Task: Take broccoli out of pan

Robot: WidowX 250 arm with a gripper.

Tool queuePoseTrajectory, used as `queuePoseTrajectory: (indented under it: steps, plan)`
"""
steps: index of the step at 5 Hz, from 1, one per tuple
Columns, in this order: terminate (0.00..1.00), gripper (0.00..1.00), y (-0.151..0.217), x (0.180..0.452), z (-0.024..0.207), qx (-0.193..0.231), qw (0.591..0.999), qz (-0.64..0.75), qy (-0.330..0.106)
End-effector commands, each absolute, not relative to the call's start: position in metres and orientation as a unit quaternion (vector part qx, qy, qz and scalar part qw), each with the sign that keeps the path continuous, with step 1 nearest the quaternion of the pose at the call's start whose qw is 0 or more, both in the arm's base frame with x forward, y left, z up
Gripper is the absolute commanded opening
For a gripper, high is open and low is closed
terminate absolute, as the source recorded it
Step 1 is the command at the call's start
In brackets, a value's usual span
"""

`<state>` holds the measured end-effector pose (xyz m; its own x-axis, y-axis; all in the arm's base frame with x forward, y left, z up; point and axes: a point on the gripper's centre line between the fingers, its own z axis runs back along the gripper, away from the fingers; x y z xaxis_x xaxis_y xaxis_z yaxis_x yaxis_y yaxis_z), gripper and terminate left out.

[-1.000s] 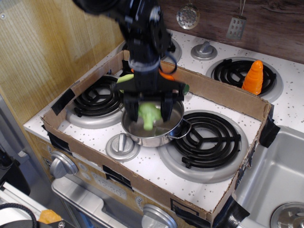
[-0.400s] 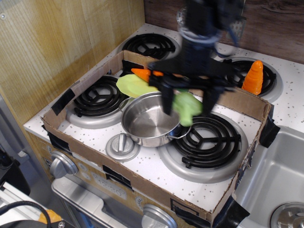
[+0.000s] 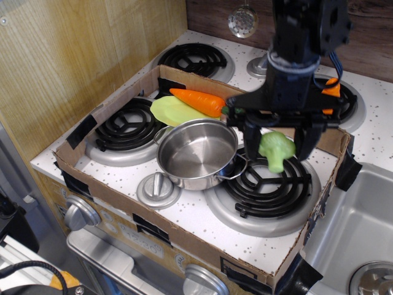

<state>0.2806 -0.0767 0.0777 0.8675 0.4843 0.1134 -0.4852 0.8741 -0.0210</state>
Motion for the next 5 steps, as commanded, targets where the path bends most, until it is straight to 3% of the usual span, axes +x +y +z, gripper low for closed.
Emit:
queuePoseTrajectory:
  steps: [1,2,3,5]
  plan:
    - [0.0,0.0,-0.099,0.277,0.071,-0.004,0.955,0.272,-0.117]
    - [0.0,0.0,-0.1,0.277,0.068,-0.007,0.955,0.273,-0.118]
    - [0.0,1.0,-0.102,0.276,0.068,-0.013,0.954,0.273,-0.125]
    - [0.0,1.0,-0.1,0.279,0.083,0.027,0.96,0.251,-0.121]
